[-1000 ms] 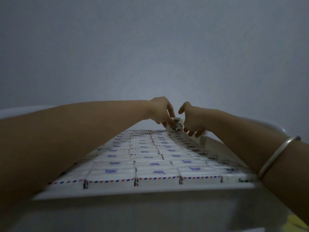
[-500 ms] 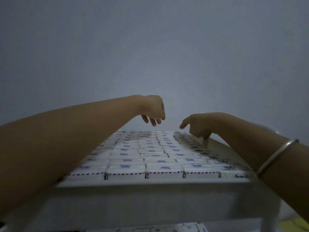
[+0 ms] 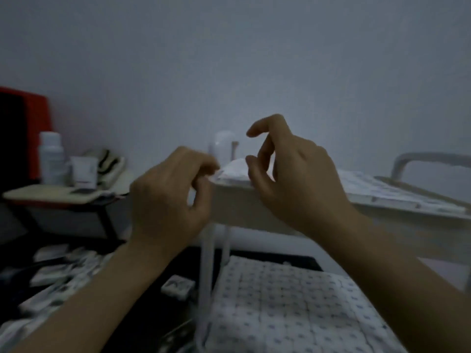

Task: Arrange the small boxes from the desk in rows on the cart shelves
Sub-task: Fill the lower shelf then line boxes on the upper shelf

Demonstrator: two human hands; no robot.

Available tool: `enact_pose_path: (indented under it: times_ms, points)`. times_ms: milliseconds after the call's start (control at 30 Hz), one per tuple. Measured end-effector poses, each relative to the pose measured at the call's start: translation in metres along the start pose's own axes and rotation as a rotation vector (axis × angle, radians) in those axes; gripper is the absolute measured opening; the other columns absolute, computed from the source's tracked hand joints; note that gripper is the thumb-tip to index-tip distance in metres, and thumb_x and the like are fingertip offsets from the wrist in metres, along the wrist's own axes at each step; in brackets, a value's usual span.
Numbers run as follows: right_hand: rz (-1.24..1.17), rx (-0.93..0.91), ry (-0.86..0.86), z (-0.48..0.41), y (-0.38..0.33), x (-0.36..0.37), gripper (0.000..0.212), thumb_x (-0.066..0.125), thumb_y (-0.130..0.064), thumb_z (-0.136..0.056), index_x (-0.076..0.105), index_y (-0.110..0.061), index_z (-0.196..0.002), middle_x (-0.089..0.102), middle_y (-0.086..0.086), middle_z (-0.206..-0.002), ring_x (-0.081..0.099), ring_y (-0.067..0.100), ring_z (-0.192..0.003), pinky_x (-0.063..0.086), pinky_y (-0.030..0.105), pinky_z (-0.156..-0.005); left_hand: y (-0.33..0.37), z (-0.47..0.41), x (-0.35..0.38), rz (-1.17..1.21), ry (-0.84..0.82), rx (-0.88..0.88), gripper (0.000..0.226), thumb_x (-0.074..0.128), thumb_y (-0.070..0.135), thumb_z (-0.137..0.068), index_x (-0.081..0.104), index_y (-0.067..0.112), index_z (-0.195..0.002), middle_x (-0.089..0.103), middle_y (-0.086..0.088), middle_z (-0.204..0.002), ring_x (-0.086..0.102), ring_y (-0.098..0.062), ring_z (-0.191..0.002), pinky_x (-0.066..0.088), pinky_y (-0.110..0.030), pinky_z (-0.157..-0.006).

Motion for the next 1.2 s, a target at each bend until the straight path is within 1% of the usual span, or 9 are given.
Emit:
enact_pose_path:
  times_ms: [200, 333, 400, 500, 667, 767, 867, 1033, 1200]
  points:
    - [-0.301, -0.142, -0.286, 0.048, -0.086, 0.101, 0.026, 0.048, -0.024, -0.094, 0.047, -0.025, -0.120, 0.063, -0.004, -0.085, 0.057, 0.020, -0.064, 0.048, 0.041, -0.057, -0.104, 0.173, -0.043, -0.251, -0.420, -0.398, 0.022, 0.043, 0.013, -0.087, 0.063, 0.018, -0.094, 0.060, 0.004, -0.088, 0.057, -0.020, -0.079, 0.034, -0.031, -0.069]
    - [-0.343, 0.025, -0.619, 0.094, -0.104, 0.199, 0.042, 0.049, -0.024, -0.094, 0.039, -0.022, -0.135, 0.057, 0.002, -0.123, 0.056, 0.024, -0.108, 0.046, 0.035, -0.084, -0.153, 0.260, -0.069, -0.470, -0.690, -0.591, 0.033, 0.049, 0.020, -0.082, 0.063, 0.015, -0.112, 0.061, -0.002, -0.114, 0.058, -0.027, -0.109, 0.043, -0.043, -0.093]
    - [-0.312, 0.163, -0.861, 0.118, -0.100, 0.248, 0.069, 0.052, -0.038, -0.094, 0.020, -0.015, -0.151, 0.030, 0.009, -0.153, 0.025, 0.028, -0.142, 0.026, 0.034, -0.112, -0.166, 0.290, -0.077, -0.621, -0.806, -0.631, 0.051, 0.056, 0.028, -0.081, 0.059, 0.008, -0.128, 0.054, -0.014, -0.136, 0.046, -0.034, -0.131, 0.029, -0.050, -0.108]
    - [-0.108, 0.310, -1.071, 0.138, -0.084, 0.302, 0.098, 0.048, -0.063, -0.089, -0.004, -0.012, -0.154, -0.008, 0.013, -0.162, -0.011, 0.030, -0.148, 0.002, 0.040, -0.120, -0.175, 0.318, -0.085, -0.787, -0.918, -0.739, 0.072, 0.059, 0.046, -0.081, 0.050, 0.004, -0.139, 0.040, -0.023, -0.148, 0.029, -0.039, -0.142, 0.007, -0.056, -0.116]
    - [0.071, 0.505, -1.030, 0.158, -0.064, 0.347, 0.092, 0.035, -0.063, -0.093, -0.006, -0.007, -0.153, -0.014, 0.018, -0.160, -0.019, 0.035, -0.146, -0.004, 0.045, -0.121, -0.173, 0.317, -0.087, -0.749, -0.937, -0.830, 0.071, 0.070, 0.040, -0.079, 0.054, 0.000, -0.134, 0.060, -0.021, -0.129, 0.053, -0.039, -0.123, 0.036, -0.055, -0.100]
    - [0.075, 0.534, -1.070, 0.174, -0.065, 0.356, 0.083, 0.025, -0.061, -0.097, -0.008, -0.011, -0.154, -0.017, 0.017, -0.159, -0.018, 0.035, -0.146, -0.005, 0.046, -0.120, -0.165, 0.305, -0.095, -0.633, -0.856, -0.824, 0.052, 0.051, 0.038, -0.090, 0.057, 0.005, -0.130, 0.068, -0.013, -0.111, 0.060, -0.030, -0.111, 0.045, -0.047, -0.092]
    - [0.076, 0.416, -0.960, 0.175, -0.072, 0.348, 0.066, 0.029, -0.051, -0.100, 0.014, -0.015, -0.153, 0.010, 0.014, -0.160, 0.009, 0.034, -0.146, 0.014, 0.042, -0.119, -0.159, 0.295, -0.100, -0.345, -0.645, -0.966, 0.044, 0.042, 0.022, -0.098, 0.047, 0.017, -0.141, 0.059, -0.008, -0.117, 0.054, -0.018, -0.108, 0.045, -0.034, -0.089]
    - [-0.100, 0.191, -0.720, 0.160, -0.084, 0.318, 0.038, 0.043, -0.022, -0.096, 0.053, -0.029, -0.131, 0.055, -0.003, -0.123, 0.048, 0.017, -0.109, 0.046, 0.030, -0.085, -0.160, 0.287, -0.111, -0.165, -0.367, -1.039, 0.052, 0.047, -0.009, -0.084, 0.055, 0.019, -0.127, 0.056, -0.002, -0.115, 0.055, -0.017, -0.104, 0.048, -0.035, -0.085]
    - [-0.034, 0.295, -0.814, 0.173, -0.077, 0.322, 0.058, 0.043, -0.048, -0.097, 0.032, -0.022, -0.148, 0.038, 0.003, -0.143, 0.034, 0.021, -0.131, 0.038, 0.032, -0.104, -0.179, 0.305, -0.121, -0.509, -0.699, -1.203, 0.048, 0.049, 0.035, -0.089, 0.055, 0.015, -0.132, 0.051, -0.007, -0.138, 0.038, -0.027, -0.130, 0.027, -0.046, -0.106]
Point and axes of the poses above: each hand's wrist, its own z-axis away from the middle knuckle, its own x-axis out of the palm, y = z × x, the point moved 4 cm from there along -z, towards the middle knuckle
